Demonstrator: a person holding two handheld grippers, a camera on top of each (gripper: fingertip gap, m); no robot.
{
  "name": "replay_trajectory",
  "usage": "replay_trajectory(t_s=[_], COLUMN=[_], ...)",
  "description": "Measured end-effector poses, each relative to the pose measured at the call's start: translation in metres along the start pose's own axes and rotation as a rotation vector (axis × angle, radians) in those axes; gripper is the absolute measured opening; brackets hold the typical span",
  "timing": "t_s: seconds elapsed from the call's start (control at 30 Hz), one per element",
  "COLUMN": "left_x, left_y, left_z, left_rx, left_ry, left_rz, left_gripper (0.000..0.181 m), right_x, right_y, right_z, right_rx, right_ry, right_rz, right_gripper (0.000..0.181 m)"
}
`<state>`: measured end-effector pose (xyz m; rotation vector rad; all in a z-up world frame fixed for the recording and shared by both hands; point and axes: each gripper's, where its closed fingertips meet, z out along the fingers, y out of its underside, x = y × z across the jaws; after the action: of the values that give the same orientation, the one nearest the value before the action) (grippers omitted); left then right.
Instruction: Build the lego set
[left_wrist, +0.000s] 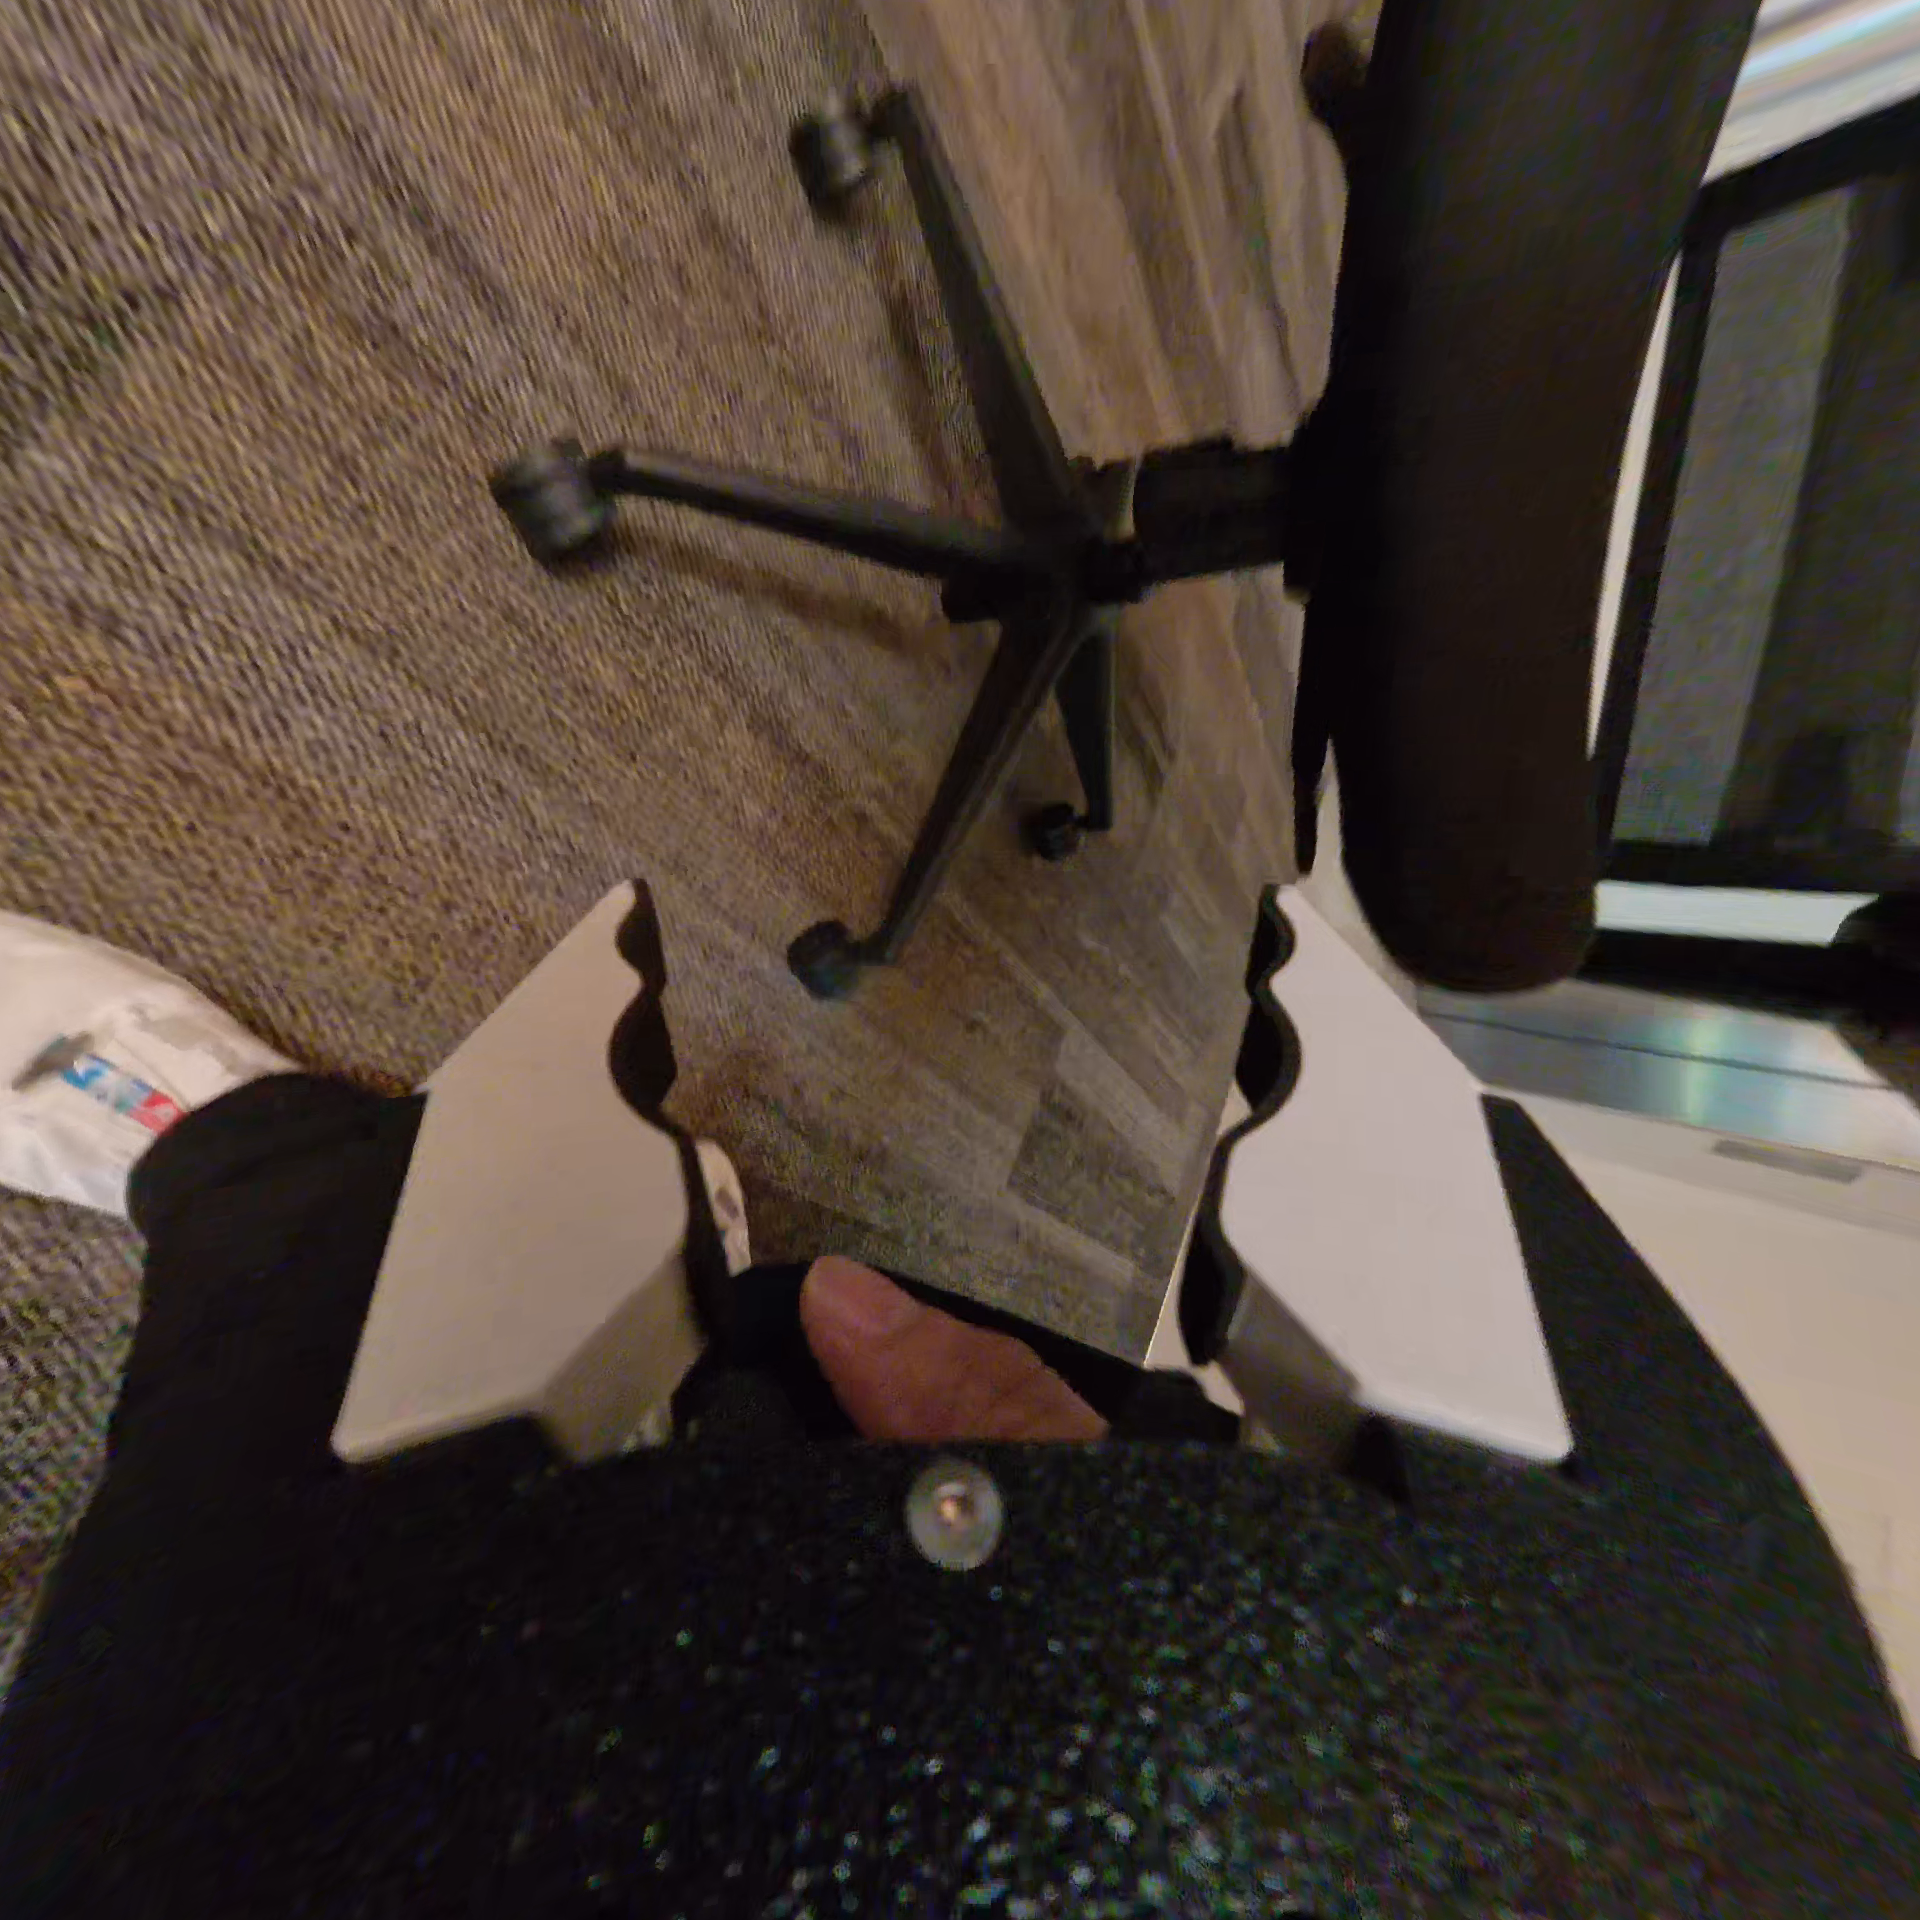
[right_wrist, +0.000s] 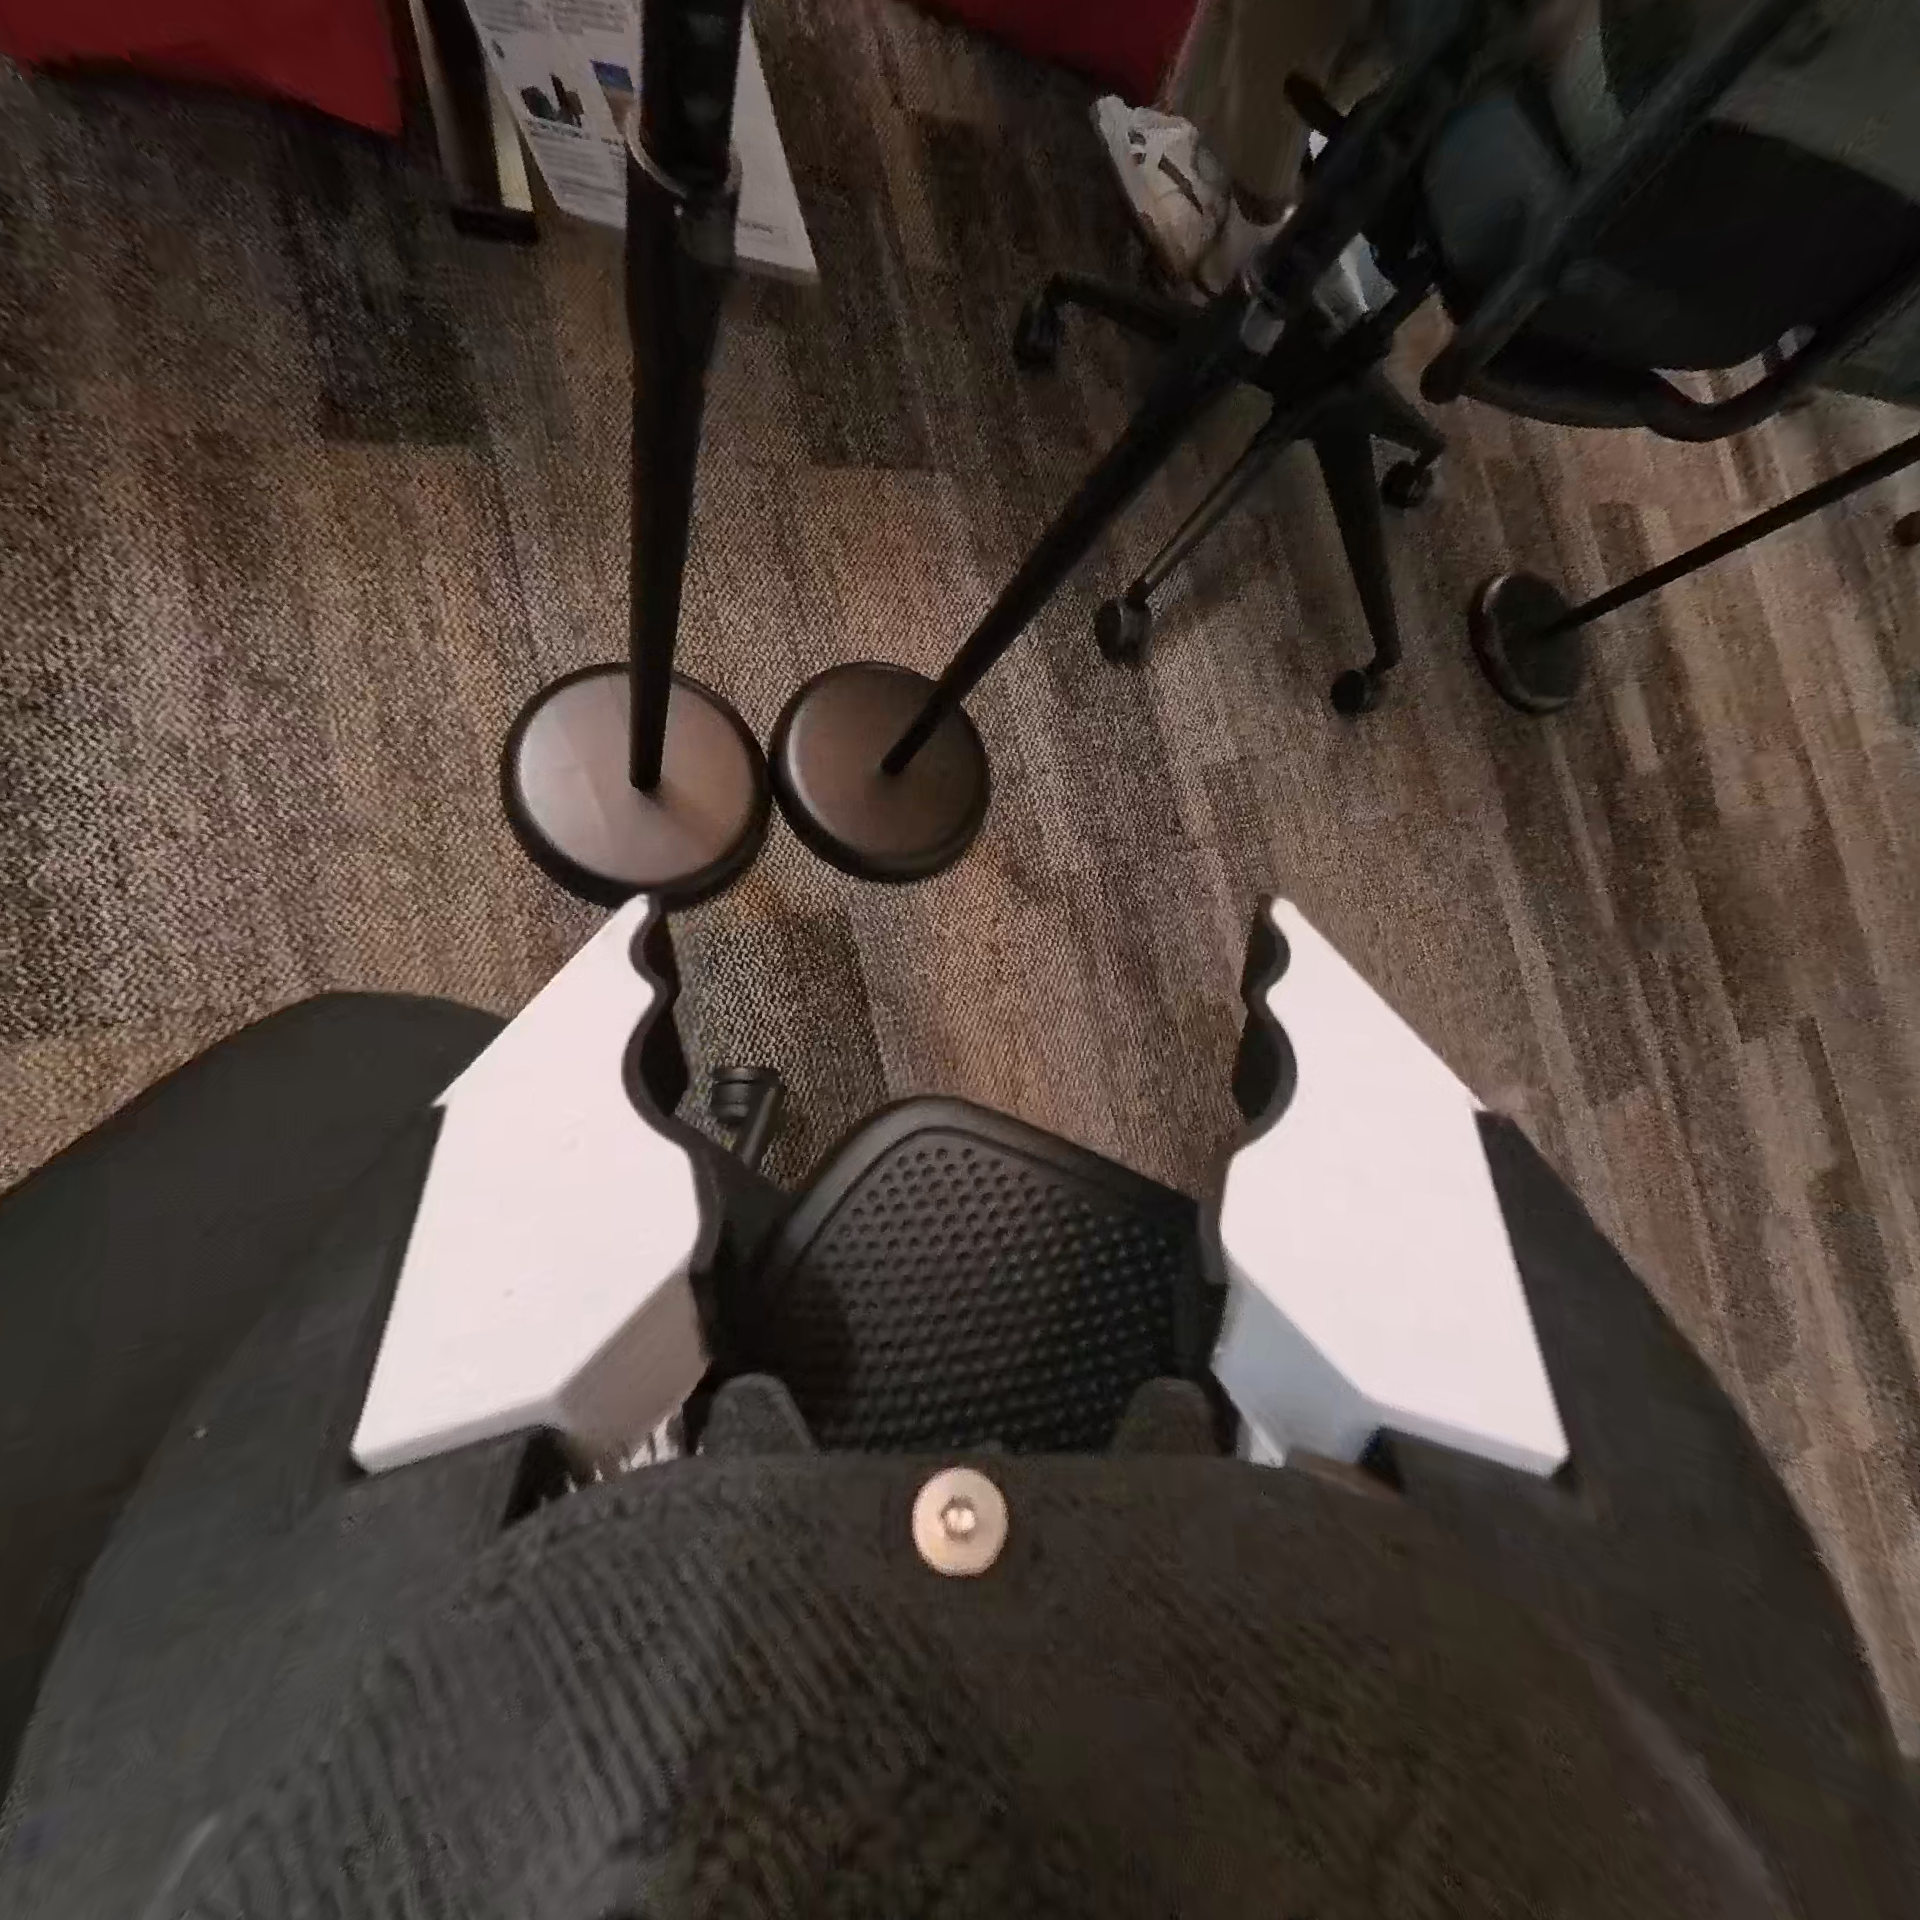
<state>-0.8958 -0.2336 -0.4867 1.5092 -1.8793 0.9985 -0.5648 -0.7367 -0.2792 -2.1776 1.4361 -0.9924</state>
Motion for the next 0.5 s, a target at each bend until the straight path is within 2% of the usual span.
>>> replay_trajectory(t_s=[0.1,0.2,0.37,0.5], left_x=[-0.004,-0.007,-0.010,-0.019], left_y=[-0.048,-0.083,-0.109,-0.124], left_z=[-0.006,-0.014,-0.018,-0.017], left_rx=[0.043,0.094,0.187,0.218], left_ry=[0.008,0.005,0.051,0.025], left_rz=[0.033,0.056,0.002,-0.053], left_gripper=[0.110,0.110,0.111,0.111], right_x=[-0.005,-0.010,-0.020,-0.024], right_y=[-0.002,-0.006,-0.006,-0.004], right_z=[0.001,0.001,0.003,0.005], right_rx=[-0.013,0.001,-0.028,-0.054], right_ry=[-0.002,-0.005,0.006,0.027], right_rz=[-0.002,-0.006,-0.062,-0.105], right_gripper=[0.110,0.109,0.111,0.112])
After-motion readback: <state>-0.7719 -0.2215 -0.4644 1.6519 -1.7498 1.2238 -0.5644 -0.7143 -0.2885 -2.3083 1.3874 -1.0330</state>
